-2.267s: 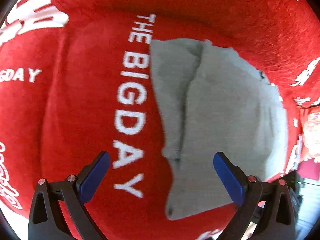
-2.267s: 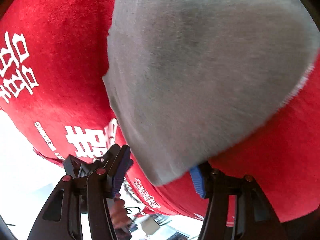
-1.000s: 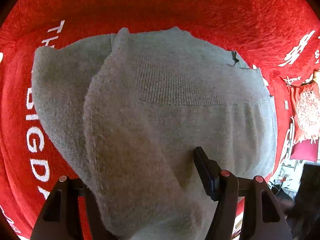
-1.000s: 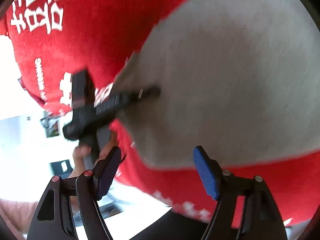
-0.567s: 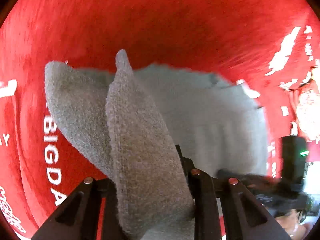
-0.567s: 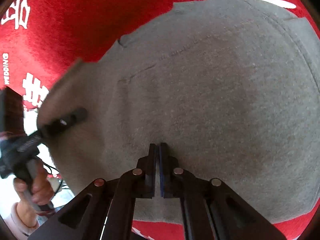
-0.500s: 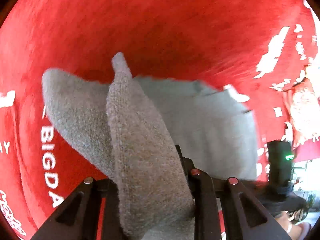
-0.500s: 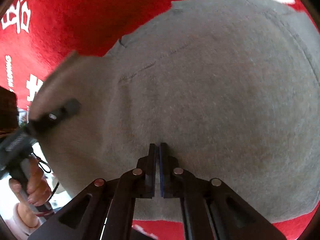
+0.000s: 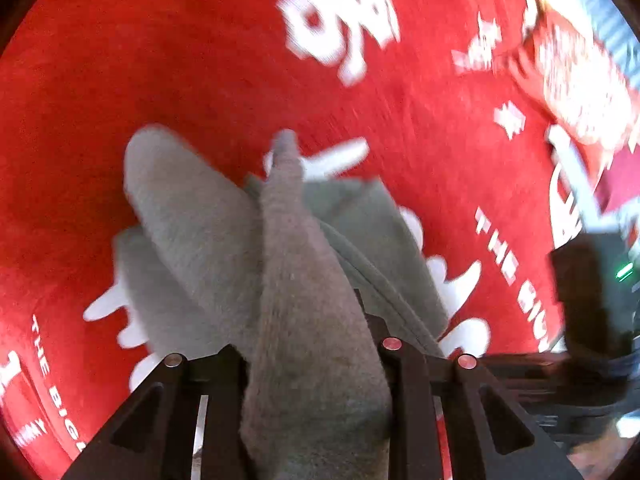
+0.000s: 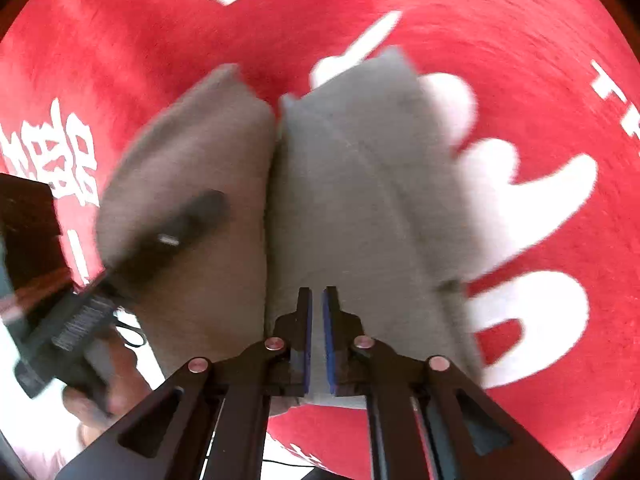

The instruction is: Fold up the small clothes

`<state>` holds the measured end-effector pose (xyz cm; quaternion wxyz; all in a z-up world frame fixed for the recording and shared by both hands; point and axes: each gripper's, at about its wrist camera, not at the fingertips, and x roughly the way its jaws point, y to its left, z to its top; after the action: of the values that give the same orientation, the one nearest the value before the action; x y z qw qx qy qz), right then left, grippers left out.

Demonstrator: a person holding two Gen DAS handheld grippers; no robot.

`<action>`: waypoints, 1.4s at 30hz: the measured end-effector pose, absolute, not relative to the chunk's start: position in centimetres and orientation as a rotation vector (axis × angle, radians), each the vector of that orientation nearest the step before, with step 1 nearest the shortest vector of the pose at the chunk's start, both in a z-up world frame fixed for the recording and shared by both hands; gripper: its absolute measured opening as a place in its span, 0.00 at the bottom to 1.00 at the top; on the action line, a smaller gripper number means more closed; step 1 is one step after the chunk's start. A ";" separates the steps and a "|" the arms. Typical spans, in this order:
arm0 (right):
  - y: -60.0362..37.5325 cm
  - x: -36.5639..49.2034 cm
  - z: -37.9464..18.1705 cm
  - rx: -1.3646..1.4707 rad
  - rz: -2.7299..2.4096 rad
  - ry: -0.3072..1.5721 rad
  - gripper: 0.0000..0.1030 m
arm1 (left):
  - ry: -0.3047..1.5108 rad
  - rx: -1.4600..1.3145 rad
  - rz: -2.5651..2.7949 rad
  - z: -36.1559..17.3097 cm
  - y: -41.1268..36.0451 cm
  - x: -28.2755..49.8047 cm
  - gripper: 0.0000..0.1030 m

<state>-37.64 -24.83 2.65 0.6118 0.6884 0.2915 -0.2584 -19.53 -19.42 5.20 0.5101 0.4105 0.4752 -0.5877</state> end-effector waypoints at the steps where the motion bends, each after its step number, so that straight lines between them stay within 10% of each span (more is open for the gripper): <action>1: -24.8 -38.6 2.1 1.616 -0.601 0.655 0.10 | 1.122 1.034 -1.401 4.4 -19.4 -20.5 0.26; 10: -24.0 -41.0 0.3 1.744 -0.579 0.559 0.17 | 1.023 0.970 -1.467 7.6 -18.1 -21.6 0.81; 18: -24.6 -43.5 0.6 1.827 -0.567 0.352 0.71 | 1.032 0.850 -1.345 10.7 -15.8 -15.8 0.81; 24: -26.3 -44.1 -0.3 1.922 -0.500 0.227 0.71 | 1.146 0.852 -1.119 7.1 -12.3 -9.7 0.81; 42: -29.0 -35.9 1.9 1.527 -0.589 0.981 0.69 | 1.131 1.084 -1.248 3.3 -8.0 -17.3 0.81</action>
<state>-35.86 -29.01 1.92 0.5783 0.6530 0.4194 -0.2516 -17.34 -8.03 3.35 0.5391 0.4559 0.4756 -0.5247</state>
